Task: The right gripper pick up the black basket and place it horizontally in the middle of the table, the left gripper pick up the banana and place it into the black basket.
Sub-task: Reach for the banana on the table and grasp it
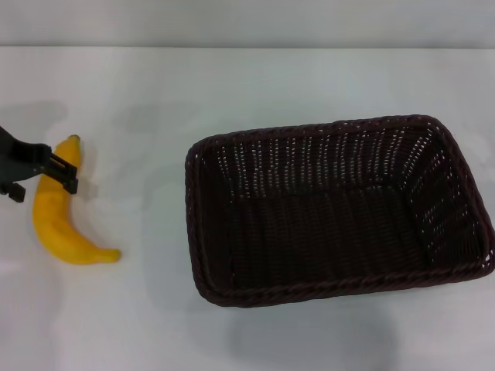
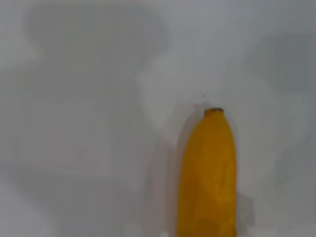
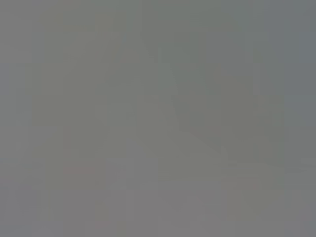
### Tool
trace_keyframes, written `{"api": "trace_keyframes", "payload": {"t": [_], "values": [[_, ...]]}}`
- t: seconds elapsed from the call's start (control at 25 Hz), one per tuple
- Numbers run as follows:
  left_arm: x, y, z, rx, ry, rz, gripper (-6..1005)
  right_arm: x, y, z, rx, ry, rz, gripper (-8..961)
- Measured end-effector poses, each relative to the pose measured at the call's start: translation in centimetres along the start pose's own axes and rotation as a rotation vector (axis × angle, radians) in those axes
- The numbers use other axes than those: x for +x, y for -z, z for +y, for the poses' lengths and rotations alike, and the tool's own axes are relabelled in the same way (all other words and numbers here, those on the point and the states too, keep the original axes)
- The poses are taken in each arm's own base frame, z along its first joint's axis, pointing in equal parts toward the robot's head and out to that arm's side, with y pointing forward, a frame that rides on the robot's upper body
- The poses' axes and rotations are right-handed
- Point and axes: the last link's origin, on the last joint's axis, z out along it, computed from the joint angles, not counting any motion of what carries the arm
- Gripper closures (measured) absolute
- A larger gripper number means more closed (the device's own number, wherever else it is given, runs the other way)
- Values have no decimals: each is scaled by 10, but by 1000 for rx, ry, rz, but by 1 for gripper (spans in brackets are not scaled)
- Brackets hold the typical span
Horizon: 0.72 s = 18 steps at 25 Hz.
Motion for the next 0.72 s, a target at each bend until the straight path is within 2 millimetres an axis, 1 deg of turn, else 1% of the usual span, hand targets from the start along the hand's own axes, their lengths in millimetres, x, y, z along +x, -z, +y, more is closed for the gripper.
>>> {"api": "trace_keyframes", "payload": {"t": [0.32,0.52,0.72], "values": [[-2,-11,6,22,-23,-19,203,1,-10,6,-13,-5,14,386],[-6,-20,5,22,-10,-24,205,1,-10,6,-13,-5,14,387],[-8,-24,5,26,-6,-23,207,1,-10,7,-15,-4,15,387]]}}
